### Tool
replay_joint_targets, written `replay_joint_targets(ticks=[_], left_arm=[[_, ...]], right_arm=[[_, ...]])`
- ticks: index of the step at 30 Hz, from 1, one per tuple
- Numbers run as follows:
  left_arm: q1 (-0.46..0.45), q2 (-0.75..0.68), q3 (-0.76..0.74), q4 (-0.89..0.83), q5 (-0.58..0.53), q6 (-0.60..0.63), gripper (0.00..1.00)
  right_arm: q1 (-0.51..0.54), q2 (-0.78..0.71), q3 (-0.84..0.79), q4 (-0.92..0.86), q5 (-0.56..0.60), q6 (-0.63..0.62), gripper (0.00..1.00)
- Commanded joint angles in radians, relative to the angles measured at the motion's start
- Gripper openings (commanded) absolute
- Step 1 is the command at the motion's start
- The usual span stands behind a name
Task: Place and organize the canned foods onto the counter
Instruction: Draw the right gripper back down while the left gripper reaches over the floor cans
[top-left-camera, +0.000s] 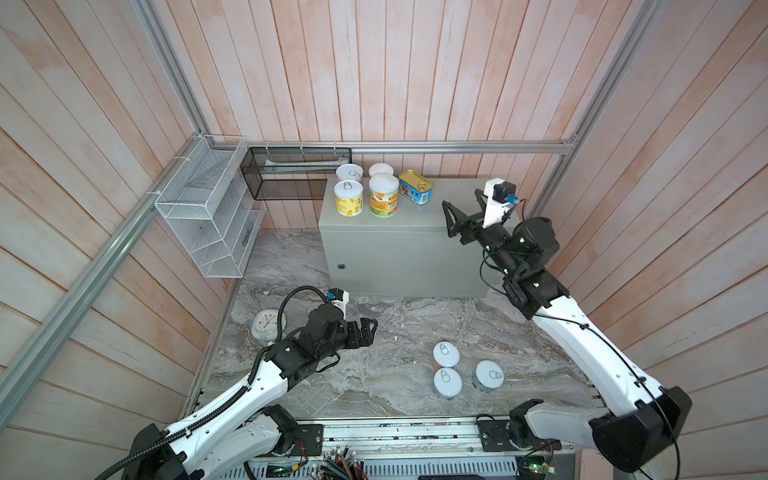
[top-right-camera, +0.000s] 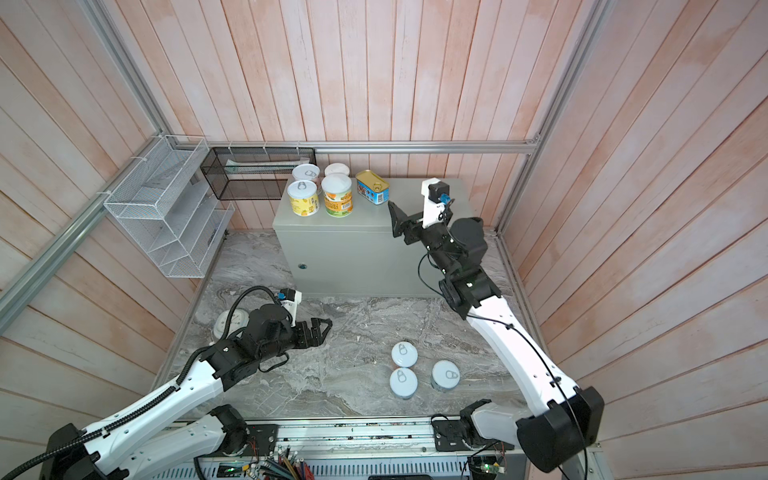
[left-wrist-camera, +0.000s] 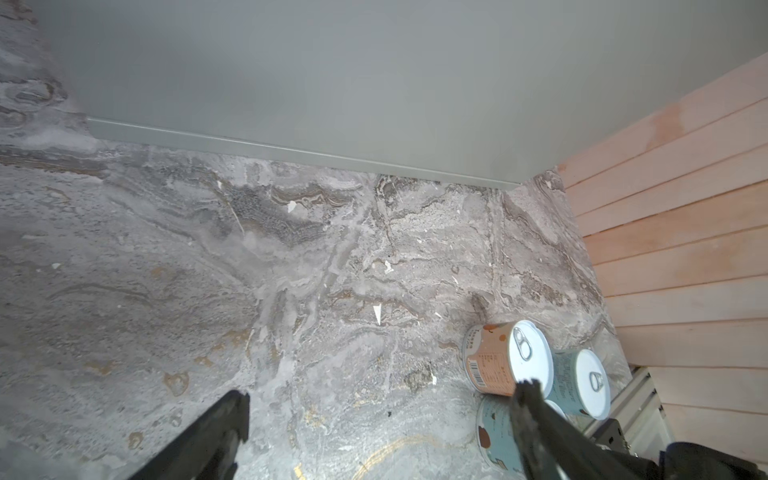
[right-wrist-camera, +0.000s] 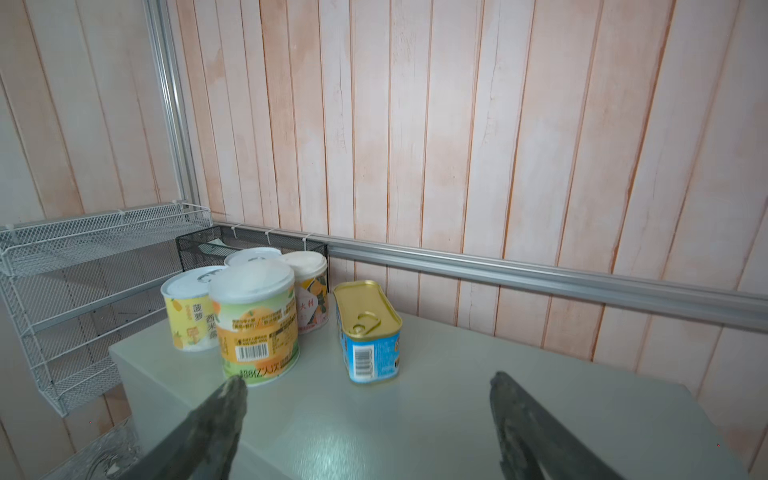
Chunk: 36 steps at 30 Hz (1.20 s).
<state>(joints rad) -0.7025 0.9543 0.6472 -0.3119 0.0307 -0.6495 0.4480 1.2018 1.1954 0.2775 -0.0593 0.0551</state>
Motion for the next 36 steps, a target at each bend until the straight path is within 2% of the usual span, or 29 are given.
replay_joint_targets(ticks=[1,8,12,19,25,31,36], left_arm=[[-0.06,0.015,0.045,0.053,0.018,0.021,1.0],[-0.223,0.096,0.117,0.061,-0.051,0.063,1.0],[-0.303,0.166,0.147,0.084,-0.07,0.061,1.0],[-0.433,0.363,0.269,0.034,-0.143,0.085,1.0],[-0.483,0.486,0.324,0.076,-0.111,0.069,1.0],[-0.511,0.569,0.376,0.054,-0.126,0.032,1.0],[-0.541,0.615,0.393,0.04,-0.147,0.007,1.0]], right_arm=[[-0.006,-0.084,-0.086,-0.057,0.066,0.062,0.91],[-0.027,-0.251,-0.303,-0.163,0.174,0.114,0.94],[-0.058,-0.317,-0.414,-0.21,0.165,0.17,0.98],[-0.102,-0.45,-0.595,-0.201,0.175,0.211,0.98],[-0.126,-0.491,-0.651,-0.189,0.147,0.259,0.98],[-0.132,-0.503,-0.668,-0.205,0.23,0.294,0.98],[-0.134,-0.539,-0.69,-0.212,0.245,0.305,0.98]])
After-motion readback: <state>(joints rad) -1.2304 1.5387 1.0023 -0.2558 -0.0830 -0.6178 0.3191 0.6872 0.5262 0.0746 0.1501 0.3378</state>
